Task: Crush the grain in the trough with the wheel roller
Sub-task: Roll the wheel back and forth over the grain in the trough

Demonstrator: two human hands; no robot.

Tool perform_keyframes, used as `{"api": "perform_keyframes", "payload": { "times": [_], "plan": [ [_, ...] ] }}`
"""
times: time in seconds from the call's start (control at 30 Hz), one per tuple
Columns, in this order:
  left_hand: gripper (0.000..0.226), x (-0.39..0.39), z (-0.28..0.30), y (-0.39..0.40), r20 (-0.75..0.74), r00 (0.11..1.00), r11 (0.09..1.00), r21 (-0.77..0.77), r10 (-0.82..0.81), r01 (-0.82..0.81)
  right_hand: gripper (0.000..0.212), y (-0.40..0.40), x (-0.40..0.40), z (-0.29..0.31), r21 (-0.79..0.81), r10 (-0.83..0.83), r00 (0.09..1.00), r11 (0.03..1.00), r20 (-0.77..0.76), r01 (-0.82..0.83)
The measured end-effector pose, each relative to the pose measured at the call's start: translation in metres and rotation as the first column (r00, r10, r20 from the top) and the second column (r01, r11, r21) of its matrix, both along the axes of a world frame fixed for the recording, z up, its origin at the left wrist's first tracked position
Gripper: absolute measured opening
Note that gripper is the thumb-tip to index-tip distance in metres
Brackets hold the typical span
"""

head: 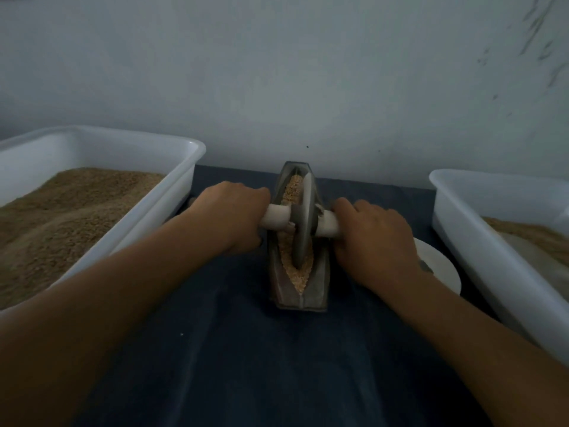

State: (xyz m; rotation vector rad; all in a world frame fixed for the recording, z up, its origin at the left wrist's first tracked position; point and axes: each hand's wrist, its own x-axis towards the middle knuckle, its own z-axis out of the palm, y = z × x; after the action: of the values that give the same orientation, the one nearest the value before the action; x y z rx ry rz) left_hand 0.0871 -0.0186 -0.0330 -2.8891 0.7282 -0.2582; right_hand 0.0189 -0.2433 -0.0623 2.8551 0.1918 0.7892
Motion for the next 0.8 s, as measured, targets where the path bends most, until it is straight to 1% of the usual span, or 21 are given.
{"api": "perform_keyframes", "payload": {
  "times": [0.1, 0.2, 0.47, 0.6, 0.73, 0.8],
  "plan": [
    [0.036, -0.01, 0.004, 0.005, 0.065, 0.998, 0.996, -0.085, -0.016, 0.021, 0.031, -0.001, -0.008, 0.002, 0.047, 0.009, 0.999, 0.999, -0.046, -0.007],
    [0.032, -0.021, 0.006, 0.013, 0.119, 0.992, 0.986, -0.161, -0.033, 0.052, 0.03, -0.001, -0.015, 0.003, 0.081, 0.036, 0.999, 0.996, -0.037, -0.032],
    [0.025, -0.045, 0.002, 0.017, 0.191, 0.981, 0.971, -0.228, -0.033, 0.077, 0.028, 0.0, -0.027, 0.007, 0.058, 0.04, 0.999, 0.997, 0.024, -0.041],
    [0.032, -0.047, -0.011, 0.011, 0.256, 0.966, 0.979, -0.192, -0.019, 0.07, 0.025, 0.001, -0.018, 0.003, 0.055, 0.055, 0.998, 0.997, 0.037, -0.057],
    [0.04, -0.035, -0.015, -0.001, 0.316, 0.945, 0.987, -0.159, 0.079, -0.029, 0.024, -0.004, 0.005, 0.002, 0.085, 0.037, 0.997, 0.996, -0.061, -0.032],
    [0.042, -0.023, -0.014, -0.007, 0.307, 0.946, 0.989, -0.134, 0.103, -0.064, 0.024, -0.008, 0.017, -0.001, 0.096, 0.01, 0.997, 0.995, -0.082, -0.002]
  ]
}}
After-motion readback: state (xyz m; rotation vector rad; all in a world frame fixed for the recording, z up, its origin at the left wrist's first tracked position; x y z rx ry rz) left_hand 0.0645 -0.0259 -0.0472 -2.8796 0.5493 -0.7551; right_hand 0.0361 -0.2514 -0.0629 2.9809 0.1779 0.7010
